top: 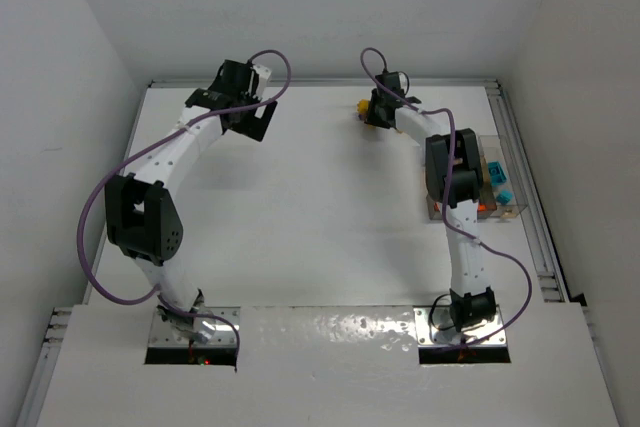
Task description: Sort the legos into containers by color
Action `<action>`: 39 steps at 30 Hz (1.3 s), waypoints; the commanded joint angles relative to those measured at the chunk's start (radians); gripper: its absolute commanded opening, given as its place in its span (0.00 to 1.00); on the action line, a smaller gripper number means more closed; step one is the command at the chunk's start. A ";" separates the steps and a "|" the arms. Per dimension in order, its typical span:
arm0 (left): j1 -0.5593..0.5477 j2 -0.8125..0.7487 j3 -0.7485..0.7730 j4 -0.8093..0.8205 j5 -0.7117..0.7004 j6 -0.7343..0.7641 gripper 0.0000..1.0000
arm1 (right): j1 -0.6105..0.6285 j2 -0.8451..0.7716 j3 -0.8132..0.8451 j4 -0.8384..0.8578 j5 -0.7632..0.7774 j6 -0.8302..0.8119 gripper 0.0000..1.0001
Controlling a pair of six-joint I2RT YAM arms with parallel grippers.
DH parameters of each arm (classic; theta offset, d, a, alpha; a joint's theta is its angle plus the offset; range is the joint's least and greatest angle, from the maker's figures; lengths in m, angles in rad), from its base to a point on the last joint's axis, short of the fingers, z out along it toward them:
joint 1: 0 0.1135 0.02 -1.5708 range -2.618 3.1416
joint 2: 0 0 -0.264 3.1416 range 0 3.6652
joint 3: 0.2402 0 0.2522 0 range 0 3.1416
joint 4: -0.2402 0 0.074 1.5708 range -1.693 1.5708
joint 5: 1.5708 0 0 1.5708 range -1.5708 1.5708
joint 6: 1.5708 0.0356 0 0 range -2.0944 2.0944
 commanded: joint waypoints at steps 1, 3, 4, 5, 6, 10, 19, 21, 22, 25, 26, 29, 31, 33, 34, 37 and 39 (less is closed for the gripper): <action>0.010 0.003 0.014 -0.008 0.040 0.052 0.97 | 0.005 0.003 0.004 0.046 0.004 -0.029 0.14; 0.010 0.001 0.004 -0.020 0.099 0.087 0.92 | 0.007 -0.013 -0.012 0.057 -0.006 -0.045 0.00; 0.010 0.001 0.001 -0.022 0.121 0.099 0.90 | 0.005 -0.022 -0.021 0.063 -0.025 -0.057 0.00; 0.009 0.001 -0.005 -0.023 0.165 0.116 0.88 | 0.007 -0.049 -0.044 0.066 -0.047 -0.066 0.00; 0.006 0.001 -0.005 -0.031 0.193 0.154 0.87 | 0.005 -0.066 -0.055 0.068 -0.076 -0.078 0.00; -0.026 -0.004 0.003 -0.043 0.334 0.283 0.84 | 0.010 -0.192 -0.156 0.077 -0.315 -0.094 0.00; -0.192 0.071 0.054 0.063 0.420 0.356 0.94 | 0.123 -0.464 -0.553 0.194 -0.470 0.006 0.00; -0.223 0.085 0.044 0.098 0.426 0.322 0.96 | 0.142 -0.488 -0.573 0.201 -0.486 0.052 0.00; -0.227 0.087 0.037 0.116 0.437 0.310 0.97 | 0.165 -0.499 -0.601 0.210 -0.493 0.053 0.00; -0.234 0.091 0.027 0.136 0.451 0.277 0.97 | 0.198 -0.536 -0.641 0.244 -0.504 0.063 0.00; -0.238 0.090 0.023 0.138 0.448 0.279 0.97 | 0.202 -0.542 -0.647 0.252 -0.510 0.067 0.00; -0.246 0.081 0.009 0.132 0.451 0.290 0.96 | 0.206 -0.557 -0.667 0.285 -0.519 0.096 0.00; -0.252 0.075 -0.014 0.132 0.457 0.288 0.92 | 0.211 -0.563 -0.667 0.286 -0.526 0.104 0.00; -0.257 0.072 -0.043 0.141 0.455 0.277 0.86 | 0.220 -0.570 -0.668 0.290 -0.524 0.109 0.00; -0.258 0.070 -0.052 0.156 0.454 0.273 0.83 | 0.222 -0.577 -0.670 0.292 -0.523 0.109 0.00; -0.258 0.072 -0.077 0.199 0.443 0.245 0.73 | 0.228 -0.585 -0.667 0.295 -0.518 0.107 0.00; -0.260 0.076 -0.077 0.228 0.435 0.221 0.72 | 0.228 -0.588 -0.662 0.290 -0.521 0.104 0.00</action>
